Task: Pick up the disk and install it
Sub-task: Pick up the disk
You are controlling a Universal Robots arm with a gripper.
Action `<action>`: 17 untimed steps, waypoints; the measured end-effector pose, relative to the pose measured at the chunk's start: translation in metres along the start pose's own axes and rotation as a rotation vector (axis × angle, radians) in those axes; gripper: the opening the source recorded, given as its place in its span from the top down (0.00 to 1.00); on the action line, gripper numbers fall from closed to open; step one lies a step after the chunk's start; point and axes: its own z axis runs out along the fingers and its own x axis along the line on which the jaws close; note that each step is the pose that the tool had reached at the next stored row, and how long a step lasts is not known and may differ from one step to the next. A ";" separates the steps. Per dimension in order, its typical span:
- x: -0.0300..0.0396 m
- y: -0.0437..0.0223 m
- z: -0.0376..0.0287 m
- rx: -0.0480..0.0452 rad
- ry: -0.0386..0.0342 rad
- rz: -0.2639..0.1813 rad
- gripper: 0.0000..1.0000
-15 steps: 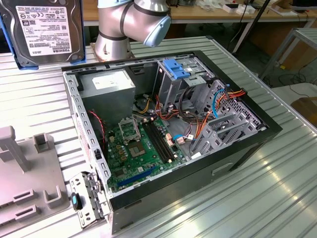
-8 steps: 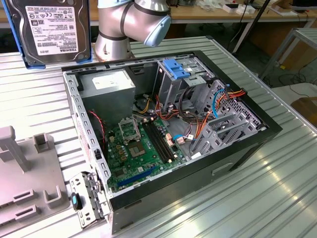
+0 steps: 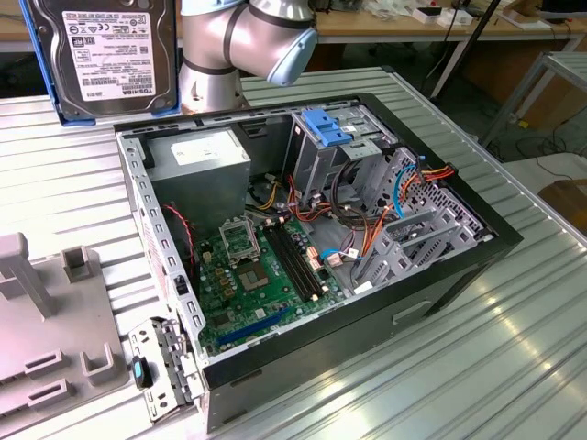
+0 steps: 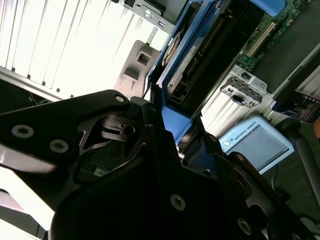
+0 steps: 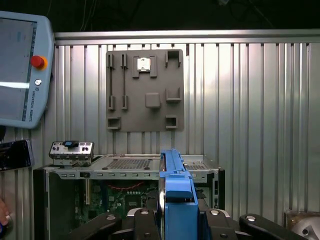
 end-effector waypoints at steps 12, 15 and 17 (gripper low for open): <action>-0.0001 -0.0173 0.0002 0.0000 0.0000 0.000 0.63; -0.0001 -0.0217 0.0002 0.0000 0.0000 0.000 0.63; -0.0001 -0.0245 0.0003 0.0000 -0.0001 0.000 0.63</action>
